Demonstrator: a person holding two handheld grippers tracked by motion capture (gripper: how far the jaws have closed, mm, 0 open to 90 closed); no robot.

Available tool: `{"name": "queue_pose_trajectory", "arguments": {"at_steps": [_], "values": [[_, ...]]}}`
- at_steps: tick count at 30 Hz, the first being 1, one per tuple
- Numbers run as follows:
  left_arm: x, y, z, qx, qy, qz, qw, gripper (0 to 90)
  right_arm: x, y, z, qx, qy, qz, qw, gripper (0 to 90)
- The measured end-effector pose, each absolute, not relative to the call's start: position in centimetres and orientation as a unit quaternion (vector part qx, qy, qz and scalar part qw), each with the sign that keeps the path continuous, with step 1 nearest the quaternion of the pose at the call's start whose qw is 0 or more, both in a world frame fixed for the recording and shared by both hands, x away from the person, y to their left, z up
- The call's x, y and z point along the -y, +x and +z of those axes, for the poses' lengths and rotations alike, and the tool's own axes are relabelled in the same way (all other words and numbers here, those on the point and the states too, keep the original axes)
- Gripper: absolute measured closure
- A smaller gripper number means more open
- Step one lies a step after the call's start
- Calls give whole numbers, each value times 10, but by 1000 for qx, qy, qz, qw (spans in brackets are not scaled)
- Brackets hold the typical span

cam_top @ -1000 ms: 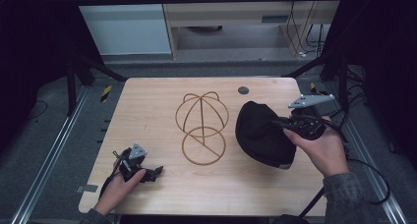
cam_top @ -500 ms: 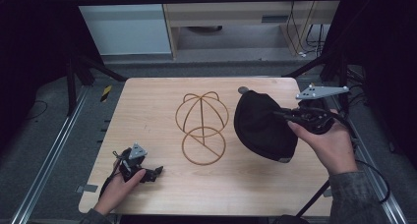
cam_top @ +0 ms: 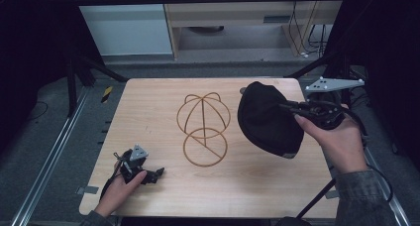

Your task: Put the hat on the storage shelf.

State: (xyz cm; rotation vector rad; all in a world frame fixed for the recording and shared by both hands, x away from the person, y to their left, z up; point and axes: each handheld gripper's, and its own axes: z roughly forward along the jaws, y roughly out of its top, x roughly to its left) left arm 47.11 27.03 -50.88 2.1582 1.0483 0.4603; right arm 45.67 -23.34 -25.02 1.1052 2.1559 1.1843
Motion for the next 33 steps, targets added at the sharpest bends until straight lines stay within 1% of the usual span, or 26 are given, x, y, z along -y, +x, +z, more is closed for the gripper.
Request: {"name": "queue_pose_trajectory", "arguments": {"at_steps": [12,22,33], "values": [[-270,471,-509,-403,829,178,343,0,222,454,-225,-777,380,448,224,768],[-270,471,-509,-403,829,179,343,0,214,458,-216,-775,375,457,223,768],[-270,471,-509,-404,829,178,343,0,186,466,-199,-787,348,457,225,767]]}}
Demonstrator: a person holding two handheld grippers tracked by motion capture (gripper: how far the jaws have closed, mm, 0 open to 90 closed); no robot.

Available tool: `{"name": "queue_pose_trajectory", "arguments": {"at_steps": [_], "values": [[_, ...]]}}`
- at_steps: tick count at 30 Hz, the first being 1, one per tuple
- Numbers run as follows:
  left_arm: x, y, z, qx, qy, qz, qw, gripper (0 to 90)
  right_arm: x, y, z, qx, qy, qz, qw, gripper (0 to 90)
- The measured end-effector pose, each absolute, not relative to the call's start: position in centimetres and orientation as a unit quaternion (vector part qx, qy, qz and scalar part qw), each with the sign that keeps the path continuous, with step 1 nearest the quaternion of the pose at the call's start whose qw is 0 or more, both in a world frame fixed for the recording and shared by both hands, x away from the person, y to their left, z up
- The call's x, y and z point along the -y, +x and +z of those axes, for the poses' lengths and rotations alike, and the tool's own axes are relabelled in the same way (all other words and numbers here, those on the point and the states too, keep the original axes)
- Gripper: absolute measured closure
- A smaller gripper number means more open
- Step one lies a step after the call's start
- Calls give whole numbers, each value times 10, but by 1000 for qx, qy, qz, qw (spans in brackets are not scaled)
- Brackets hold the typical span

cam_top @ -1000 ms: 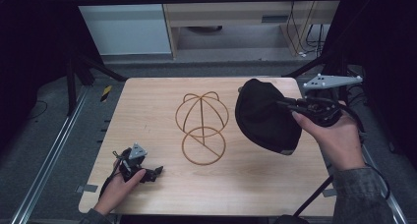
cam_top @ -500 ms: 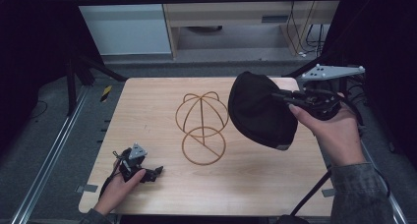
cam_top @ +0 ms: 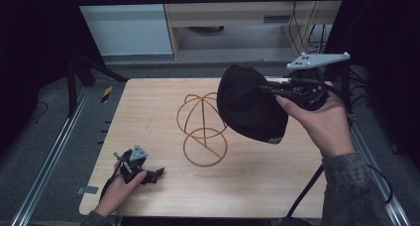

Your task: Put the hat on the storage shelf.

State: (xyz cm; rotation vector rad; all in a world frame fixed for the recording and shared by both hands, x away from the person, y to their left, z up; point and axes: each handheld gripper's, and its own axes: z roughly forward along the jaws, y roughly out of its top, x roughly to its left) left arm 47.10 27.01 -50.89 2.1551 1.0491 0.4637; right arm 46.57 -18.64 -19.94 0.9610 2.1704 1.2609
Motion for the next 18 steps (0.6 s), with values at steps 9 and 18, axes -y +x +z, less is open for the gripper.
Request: {"name": "queue_pose_trajectory", "arguments": {"at_steps": [9,18], "values": [[-270,471,-509,-403,830,178,342,0,158,477,-191,-799,329,454,219,767],[-270,471,-509,-404,829,177,343,0,132,491,-187,-809,315,450,208,767]]}}
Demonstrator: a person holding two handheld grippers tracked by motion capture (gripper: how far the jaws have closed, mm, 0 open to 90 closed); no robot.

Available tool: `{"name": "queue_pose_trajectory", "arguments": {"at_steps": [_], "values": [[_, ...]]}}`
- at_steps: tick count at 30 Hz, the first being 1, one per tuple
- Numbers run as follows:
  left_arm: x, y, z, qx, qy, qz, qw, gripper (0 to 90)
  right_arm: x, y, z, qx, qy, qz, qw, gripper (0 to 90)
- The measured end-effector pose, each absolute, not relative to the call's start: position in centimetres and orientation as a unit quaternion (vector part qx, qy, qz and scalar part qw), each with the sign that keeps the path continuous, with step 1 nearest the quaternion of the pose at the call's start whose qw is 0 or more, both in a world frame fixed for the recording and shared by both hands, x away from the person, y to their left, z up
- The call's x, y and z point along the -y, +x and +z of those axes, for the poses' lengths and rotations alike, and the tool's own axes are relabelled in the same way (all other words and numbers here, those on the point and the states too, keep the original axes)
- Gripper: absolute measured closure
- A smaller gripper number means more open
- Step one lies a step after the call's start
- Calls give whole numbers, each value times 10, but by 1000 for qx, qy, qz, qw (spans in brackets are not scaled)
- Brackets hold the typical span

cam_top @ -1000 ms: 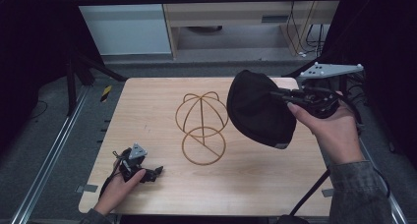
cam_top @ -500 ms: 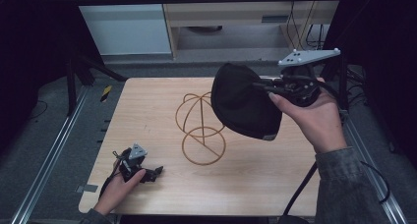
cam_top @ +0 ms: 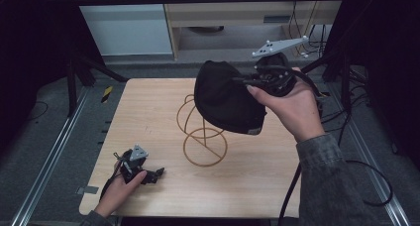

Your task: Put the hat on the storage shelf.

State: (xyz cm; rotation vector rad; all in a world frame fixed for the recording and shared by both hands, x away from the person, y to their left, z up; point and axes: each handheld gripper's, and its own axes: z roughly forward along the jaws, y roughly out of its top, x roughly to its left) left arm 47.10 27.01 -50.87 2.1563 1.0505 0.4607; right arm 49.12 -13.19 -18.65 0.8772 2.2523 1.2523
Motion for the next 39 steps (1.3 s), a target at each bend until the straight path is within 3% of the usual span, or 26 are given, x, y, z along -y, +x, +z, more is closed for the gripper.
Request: {"name": "queue_pose_trajectory", "arguments": {"at_steps": [21,39], "values": [[-270,471,-509,-402,831,176,342,0,65,521,-202,-848,280,412,179,765],[-271,471,-509,-401,832,176,342,0,44,531,-224,-866,277,385,160,756]]}}
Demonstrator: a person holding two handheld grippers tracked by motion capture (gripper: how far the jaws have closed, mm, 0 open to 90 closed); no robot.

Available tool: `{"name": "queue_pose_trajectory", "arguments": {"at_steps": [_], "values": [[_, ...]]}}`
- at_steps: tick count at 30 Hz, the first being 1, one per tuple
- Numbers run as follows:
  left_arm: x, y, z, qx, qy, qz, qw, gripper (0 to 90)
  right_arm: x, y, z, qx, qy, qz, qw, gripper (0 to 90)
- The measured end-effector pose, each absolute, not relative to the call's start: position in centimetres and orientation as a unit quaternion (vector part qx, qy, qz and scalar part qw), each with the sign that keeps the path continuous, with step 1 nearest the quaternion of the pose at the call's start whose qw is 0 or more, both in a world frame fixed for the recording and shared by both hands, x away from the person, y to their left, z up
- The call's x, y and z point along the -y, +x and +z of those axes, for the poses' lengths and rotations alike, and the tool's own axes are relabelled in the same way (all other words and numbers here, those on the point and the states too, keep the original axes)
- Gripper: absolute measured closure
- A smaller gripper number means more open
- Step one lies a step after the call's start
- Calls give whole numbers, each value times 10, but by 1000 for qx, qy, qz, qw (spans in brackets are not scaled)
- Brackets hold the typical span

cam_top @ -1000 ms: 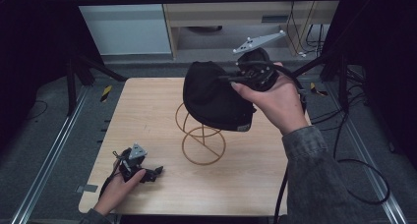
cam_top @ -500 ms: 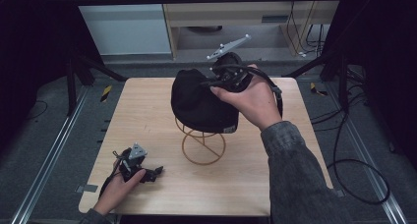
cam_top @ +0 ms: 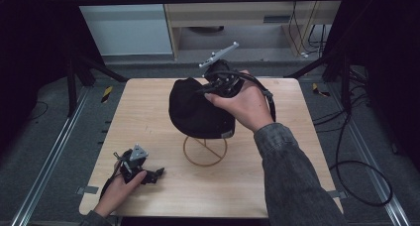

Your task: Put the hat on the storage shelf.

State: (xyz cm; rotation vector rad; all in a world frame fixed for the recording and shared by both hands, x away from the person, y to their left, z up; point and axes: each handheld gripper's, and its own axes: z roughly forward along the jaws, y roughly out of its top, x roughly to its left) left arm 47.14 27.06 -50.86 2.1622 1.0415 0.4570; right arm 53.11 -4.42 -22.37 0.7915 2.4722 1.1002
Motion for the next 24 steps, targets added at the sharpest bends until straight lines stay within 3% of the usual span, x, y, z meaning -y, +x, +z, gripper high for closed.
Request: {"name": "queue_pose_trajectory", "arguments": {"at_steps": [24], "values": [[-271,471,-509,-401,831,176,343,0,39,536,-240,-872,280,371,152,741]]}}
